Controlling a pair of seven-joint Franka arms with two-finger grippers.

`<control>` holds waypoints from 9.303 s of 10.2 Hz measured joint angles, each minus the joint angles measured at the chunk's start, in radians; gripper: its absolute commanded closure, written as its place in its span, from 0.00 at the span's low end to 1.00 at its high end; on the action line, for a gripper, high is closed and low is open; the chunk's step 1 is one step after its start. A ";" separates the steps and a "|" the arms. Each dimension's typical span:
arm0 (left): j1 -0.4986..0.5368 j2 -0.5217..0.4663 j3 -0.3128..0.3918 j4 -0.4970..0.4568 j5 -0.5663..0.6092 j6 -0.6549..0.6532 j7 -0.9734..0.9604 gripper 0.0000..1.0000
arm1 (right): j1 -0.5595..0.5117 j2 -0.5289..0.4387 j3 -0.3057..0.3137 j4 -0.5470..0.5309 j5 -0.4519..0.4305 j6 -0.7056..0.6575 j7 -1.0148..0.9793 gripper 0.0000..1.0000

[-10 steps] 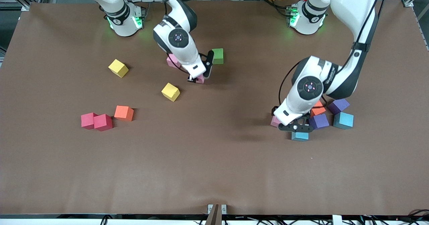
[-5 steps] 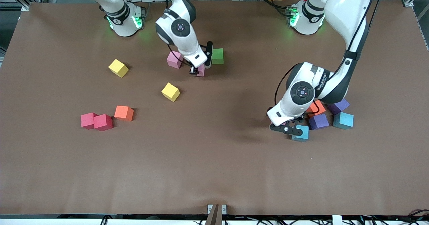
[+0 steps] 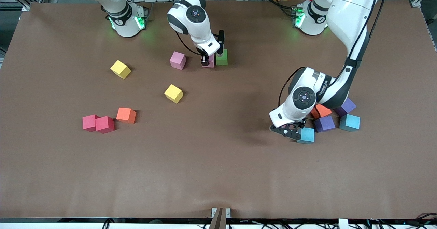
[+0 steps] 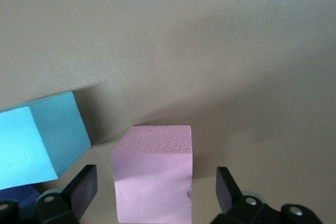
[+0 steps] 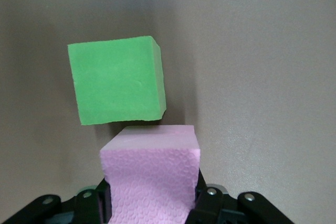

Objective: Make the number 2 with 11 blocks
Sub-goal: 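Place pink beside green with the right gripper while the left gripper reaches lilac, then grasp the lilac cube with the left gripper while the right gripper releases pink, then carry lilac toward the row with the left gripper while the right gripper reaches orange, then place lilac beside pink with the left gripper while the right gripper grasps orange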

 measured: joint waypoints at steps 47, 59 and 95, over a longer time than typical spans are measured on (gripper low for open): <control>0.257 -0.360 -0.542 -0.461 -0.139 0.068 -2.026 0.62 | -0.317 -0.213 -0.033 0.076 0.000 -0.346 0.088 0.00; 0.148 -0.228 -0.631 -0.461 -0.139 0.150 -2.295 0.62 | -0.812 -0.032 -0.138 0.151 0.013 -0.225 0.248 0.00; 0.067 -0.171 -0.722 -0.550 0.215 0.325 -2.417 0.00 | -0.630 0.028 -0.154 0.207 0.259 -0.182 0.497 0.72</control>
